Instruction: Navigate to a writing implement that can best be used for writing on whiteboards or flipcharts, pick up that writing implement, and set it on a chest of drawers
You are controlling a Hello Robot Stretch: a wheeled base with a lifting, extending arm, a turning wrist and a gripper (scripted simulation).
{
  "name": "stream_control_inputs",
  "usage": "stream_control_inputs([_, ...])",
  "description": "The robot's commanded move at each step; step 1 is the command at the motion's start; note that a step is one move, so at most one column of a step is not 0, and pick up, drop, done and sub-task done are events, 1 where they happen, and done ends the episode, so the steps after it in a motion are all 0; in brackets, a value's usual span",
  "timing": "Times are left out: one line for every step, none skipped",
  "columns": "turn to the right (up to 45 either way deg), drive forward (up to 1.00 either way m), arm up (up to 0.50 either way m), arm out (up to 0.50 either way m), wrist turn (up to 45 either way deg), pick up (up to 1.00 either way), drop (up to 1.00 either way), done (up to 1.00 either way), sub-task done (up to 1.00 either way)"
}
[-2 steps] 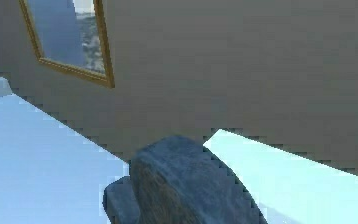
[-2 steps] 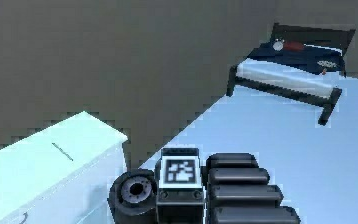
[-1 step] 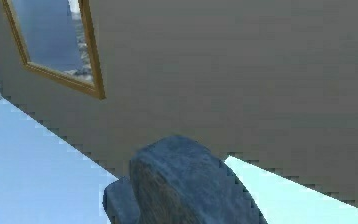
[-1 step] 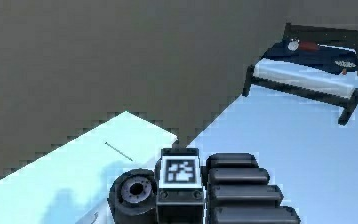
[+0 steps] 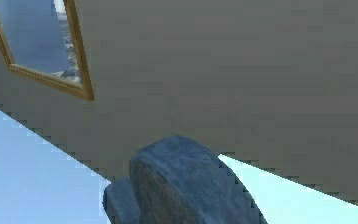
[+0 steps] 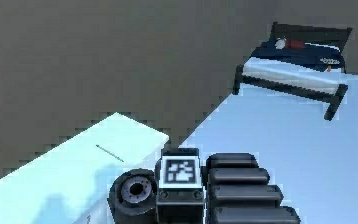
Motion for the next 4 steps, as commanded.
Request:
stream_control_inputs([0.0,0.00,0.00,0.28,0.0,0.00,0.00,0.00,0.00])
stream_control_inputs([0.0,0.00,0.00,0.00,39.0,0.00,0.00,0.00,0.00])
stream_control_inputs([0.0,0.00,-0.28,0.00,0.0,0.00,0.00,0.00,0.00])
stream_control_inputs([0.0,0.00,0.00,0.00,0.0,0.00,1.00,0.00,0.00])
